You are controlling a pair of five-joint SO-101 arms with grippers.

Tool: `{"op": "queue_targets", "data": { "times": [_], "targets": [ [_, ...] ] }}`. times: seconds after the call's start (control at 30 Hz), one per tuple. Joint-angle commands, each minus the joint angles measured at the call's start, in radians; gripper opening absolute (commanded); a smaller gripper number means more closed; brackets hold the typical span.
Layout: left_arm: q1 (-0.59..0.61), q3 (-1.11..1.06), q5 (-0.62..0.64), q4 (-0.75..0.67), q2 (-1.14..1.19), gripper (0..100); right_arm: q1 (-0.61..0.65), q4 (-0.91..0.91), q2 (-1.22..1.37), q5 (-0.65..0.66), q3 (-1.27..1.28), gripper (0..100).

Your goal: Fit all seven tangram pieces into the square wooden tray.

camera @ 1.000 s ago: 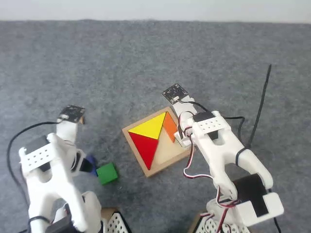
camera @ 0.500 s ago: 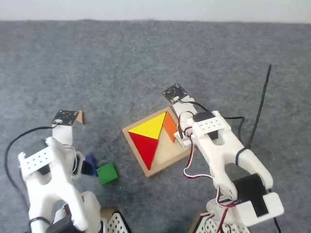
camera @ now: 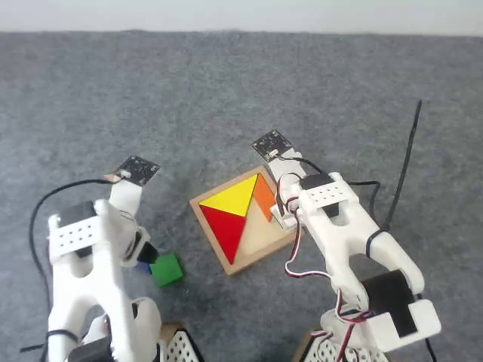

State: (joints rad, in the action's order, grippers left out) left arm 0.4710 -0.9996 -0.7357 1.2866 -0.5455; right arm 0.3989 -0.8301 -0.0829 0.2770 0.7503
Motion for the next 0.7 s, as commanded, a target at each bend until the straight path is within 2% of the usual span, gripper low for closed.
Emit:
{"op": "queue_targets", "data": {
  "times": [0.0,0.13,0.2,0.27,0.37,0.47,0.67],
  "targets": [
    [0.018,0.133,-0.311,0.133,-0.018,25,0.022,-0.004,-0.008,0.015,-0.012,0.7],
    [0.112,0.163,-0.729,0.206,-0.025,25,0.022,-0.004,-0.008,0.014,-0.011,0.7],
    [0.178,0.134,-0.924,0.175,-0.021,25,0.024,-0.002,-0.008,0.014,-0.011,0.7],
    [0.23,0.09,-1.066,0.115,-0.018,25,0.024,-0.001,-0.008,0.009,-0.011,0.7],
    [0.239,0.007,-1.094,-0.012,-0.018,25,0.033,-0.001,-0.008,0.006,-0.011,0.7],
    [0.181,-0.077,-1.089,-0.101,-0.018,25,0.054,0.01,-0.007,0.006,-0.011,0.7],
    [0.015,-0.108,-0.902,-0.192,-0.017,25,0.059,0.015,-0.007,0.006,-0.011,0.7]
  ]
}}
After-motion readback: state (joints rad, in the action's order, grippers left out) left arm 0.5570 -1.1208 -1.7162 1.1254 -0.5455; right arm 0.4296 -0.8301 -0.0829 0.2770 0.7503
